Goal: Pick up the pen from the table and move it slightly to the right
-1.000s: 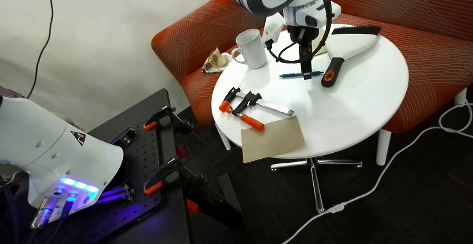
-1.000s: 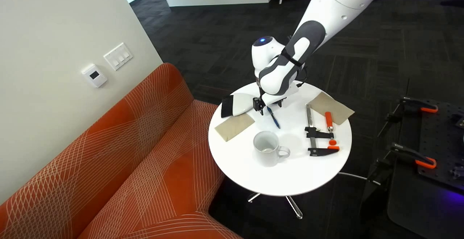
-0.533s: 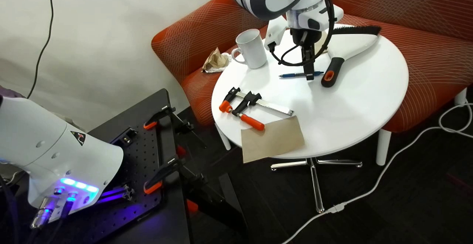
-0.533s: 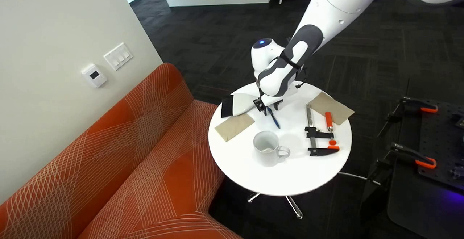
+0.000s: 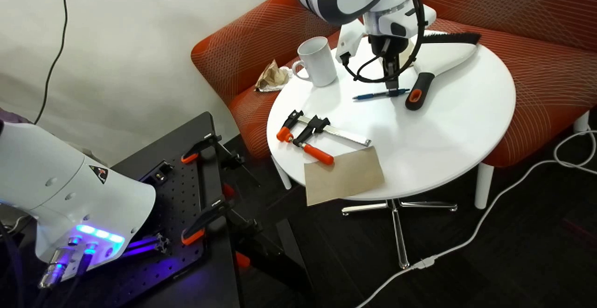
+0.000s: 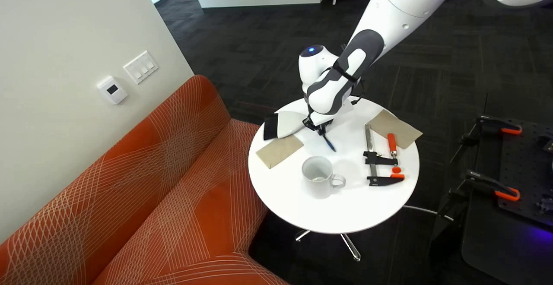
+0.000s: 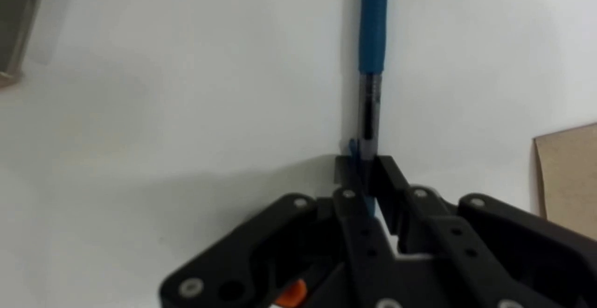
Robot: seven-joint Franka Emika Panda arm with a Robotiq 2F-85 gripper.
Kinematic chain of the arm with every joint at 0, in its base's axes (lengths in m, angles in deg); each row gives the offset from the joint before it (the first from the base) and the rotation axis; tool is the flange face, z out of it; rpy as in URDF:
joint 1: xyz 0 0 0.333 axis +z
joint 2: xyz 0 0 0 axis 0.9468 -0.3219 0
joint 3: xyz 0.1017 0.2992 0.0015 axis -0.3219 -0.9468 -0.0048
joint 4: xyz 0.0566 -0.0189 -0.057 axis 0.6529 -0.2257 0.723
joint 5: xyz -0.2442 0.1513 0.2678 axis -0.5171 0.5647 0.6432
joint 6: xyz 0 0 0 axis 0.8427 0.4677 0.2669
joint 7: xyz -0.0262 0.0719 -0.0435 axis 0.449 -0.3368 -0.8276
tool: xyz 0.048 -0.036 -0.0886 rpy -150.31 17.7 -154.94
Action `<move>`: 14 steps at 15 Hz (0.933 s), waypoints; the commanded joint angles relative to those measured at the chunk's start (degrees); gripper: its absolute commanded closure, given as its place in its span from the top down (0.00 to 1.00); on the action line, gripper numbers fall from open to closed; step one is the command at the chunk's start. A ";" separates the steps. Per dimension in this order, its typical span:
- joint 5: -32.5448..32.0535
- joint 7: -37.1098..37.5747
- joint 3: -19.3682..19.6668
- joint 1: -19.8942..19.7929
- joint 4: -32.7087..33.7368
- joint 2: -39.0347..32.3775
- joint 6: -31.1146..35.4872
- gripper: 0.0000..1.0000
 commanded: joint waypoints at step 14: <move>6.36 14.59 3.64 -0.25 -25.45 20.61 8.43 0.04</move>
